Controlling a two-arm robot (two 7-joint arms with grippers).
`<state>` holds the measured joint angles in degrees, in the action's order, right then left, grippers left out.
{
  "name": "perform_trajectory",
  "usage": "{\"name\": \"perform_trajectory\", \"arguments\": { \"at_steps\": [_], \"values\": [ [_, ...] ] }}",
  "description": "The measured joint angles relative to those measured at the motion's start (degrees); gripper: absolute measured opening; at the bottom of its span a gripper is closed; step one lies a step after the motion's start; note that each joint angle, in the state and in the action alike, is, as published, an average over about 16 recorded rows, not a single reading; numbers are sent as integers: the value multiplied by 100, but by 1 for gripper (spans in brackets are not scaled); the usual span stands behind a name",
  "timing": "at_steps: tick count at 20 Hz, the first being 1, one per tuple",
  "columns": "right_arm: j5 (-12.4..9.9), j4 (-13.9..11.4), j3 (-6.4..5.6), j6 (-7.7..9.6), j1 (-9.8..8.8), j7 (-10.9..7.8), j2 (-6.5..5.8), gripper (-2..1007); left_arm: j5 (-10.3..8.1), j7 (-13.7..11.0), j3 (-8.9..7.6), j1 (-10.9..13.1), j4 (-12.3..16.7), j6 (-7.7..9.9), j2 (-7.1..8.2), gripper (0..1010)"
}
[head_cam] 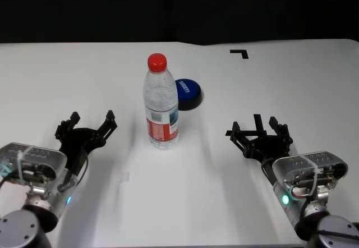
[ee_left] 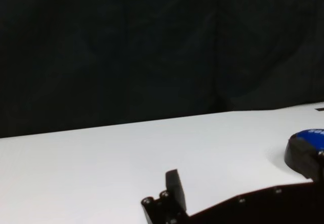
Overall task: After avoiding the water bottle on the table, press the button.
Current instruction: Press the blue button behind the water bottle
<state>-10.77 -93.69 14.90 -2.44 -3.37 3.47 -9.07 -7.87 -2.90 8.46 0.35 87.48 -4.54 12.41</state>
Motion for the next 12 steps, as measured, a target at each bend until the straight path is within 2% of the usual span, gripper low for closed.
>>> {"name": "perform_trajectory", "arguments": {
  "at_steps": [12],
  "values": [
    [0, 0, 0, 0, 0, 0, 0, 1003, 0, 0, 0, 0, 0, 0, 0, 1003]
  ]
}}
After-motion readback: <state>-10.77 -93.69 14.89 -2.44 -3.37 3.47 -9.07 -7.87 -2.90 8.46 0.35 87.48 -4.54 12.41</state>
